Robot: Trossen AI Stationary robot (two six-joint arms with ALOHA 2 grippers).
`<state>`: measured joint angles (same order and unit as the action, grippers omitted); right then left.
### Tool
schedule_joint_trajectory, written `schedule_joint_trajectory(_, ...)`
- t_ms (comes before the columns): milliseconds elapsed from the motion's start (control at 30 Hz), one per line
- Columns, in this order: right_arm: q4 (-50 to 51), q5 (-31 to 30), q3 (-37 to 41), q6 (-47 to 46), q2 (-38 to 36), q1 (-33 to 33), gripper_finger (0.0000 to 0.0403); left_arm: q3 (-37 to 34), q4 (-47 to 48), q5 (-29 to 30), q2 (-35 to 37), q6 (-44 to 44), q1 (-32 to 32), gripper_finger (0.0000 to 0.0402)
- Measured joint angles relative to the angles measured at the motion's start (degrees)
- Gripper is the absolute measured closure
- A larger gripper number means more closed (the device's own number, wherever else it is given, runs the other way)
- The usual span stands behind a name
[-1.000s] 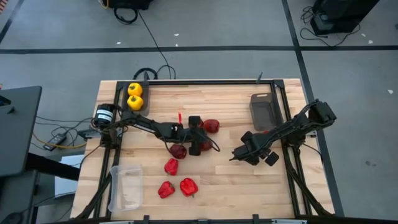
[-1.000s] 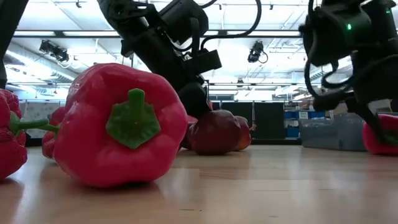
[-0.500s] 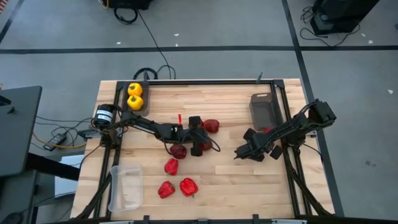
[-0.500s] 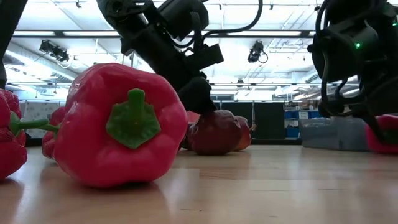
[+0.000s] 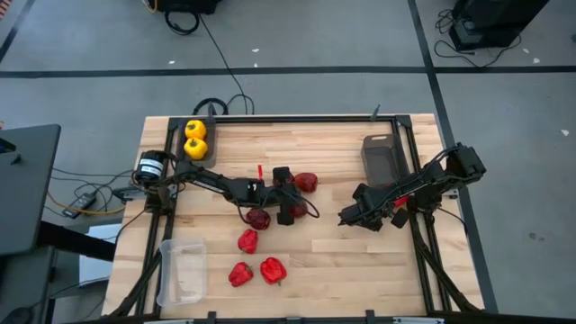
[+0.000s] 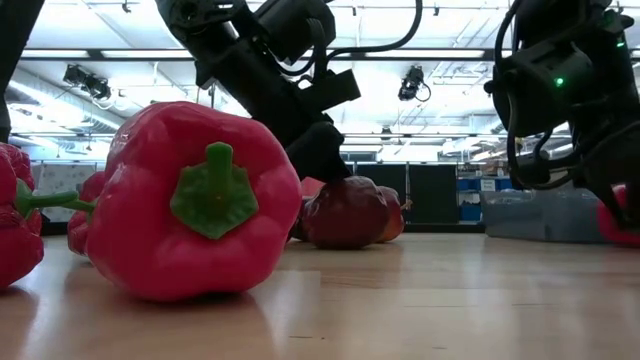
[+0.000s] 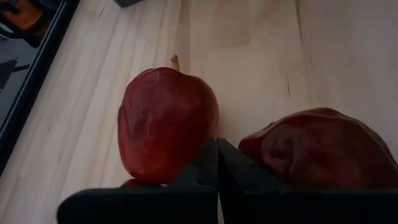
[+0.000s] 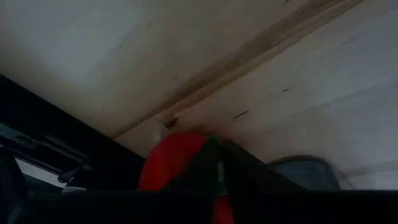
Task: Sort produce into baskets
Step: Put the red bell pepper into the right black transparent bin
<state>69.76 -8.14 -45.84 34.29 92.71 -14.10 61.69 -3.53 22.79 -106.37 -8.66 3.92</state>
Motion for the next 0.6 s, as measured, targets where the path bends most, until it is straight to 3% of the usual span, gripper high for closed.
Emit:
schedule_joint_trajectory(167,0.0,0.8,0.0,-0.2,0.0,0.7,0.0394,0.0,0.0,0.0,0.0,0.2,0.0,0.0402)
schedule_joint_trajectory(467,-0.2,4.1,0.1,-3.7,0.0,2.6,0.0304,0.0,0.2,0.0,0.0,0.5,0.3,0.0402)
schedule_joint_trajectory(600,-1.0,4.3,1.9,-3.9,0.0,3.2,0.0285,0.0,0.3,0.0,0.0,0.5,0.5,0.0402)
